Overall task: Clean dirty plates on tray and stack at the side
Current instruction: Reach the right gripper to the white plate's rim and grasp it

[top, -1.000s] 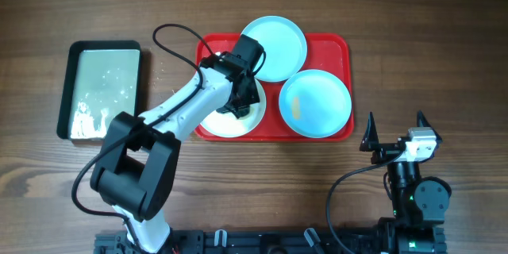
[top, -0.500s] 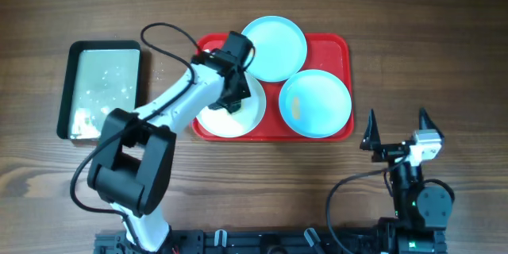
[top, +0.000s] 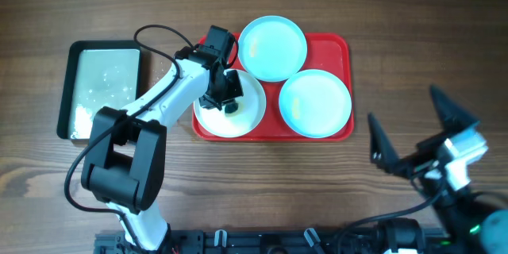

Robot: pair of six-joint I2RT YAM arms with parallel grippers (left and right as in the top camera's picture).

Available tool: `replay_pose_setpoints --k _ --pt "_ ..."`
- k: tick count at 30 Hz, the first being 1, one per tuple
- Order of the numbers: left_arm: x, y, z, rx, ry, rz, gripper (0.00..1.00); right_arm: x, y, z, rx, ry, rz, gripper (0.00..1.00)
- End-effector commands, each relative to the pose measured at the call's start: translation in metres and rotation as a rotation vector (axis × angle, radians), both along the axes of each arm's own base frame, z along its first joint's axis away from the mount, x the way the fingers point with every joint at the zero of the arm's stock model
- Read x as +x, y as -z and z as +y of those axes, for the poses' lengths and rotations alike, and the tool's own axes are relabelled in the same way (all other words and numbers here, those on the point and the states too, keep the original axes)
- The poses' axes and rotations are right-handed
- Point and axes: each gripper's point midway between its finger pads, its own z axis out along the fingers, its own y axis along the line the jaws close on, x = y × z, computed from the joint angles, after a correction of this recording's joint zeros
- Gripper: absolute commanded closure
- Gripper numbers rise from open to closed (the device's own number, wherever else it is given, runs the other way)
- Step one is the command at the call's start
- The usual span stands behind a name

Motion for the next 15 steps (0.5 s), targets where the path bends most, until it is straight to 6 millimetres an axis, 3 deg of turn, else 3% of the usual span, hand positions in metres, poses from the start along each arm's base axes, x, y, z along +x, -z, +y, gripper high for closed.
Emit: replay_pose_setpoints --k 1,4,7,9,10,13,15 --pt "-0.002 0.006 0.001 -0.001 0.040 0.008 0.96 0.032 -0.021 0.016 -0.216 -0.109 0.114 0.00" --pt "0.000 0.006 0.004 -0.001 0.030 0.008 0.96 0.041 -0.015 0.055 -0.071 -0.459 0.334 0.00" --pt "0.001 0.006 0.008 0.000 0.019 0.011 0.96 0.045 -0.007 0.079 -0.015 -0.776 0.377 0.00" --pt "0.001 0.006 0.009 0.000 0.016 0.013 0.96 0.075 0.006 0.077 0.121 -0.768 0.530 0.00" --pt "0.001 0.006 0.010 0.000 0.015 0.013 0.96 0.103 0.024 0.074 0.235 -0.708 0.675 0.00" --pt "0.001 0.006 0.010 0.001 0.015 0.013 0.96 0.136 0.070 0.082 0.273 -0.650 0.824 0.01" --pt "0.000 0.006 0.010 0.002 0.015 0.017 0.96 0.162 0.111 0.083 0.273 -0.470 0.939 0.02"
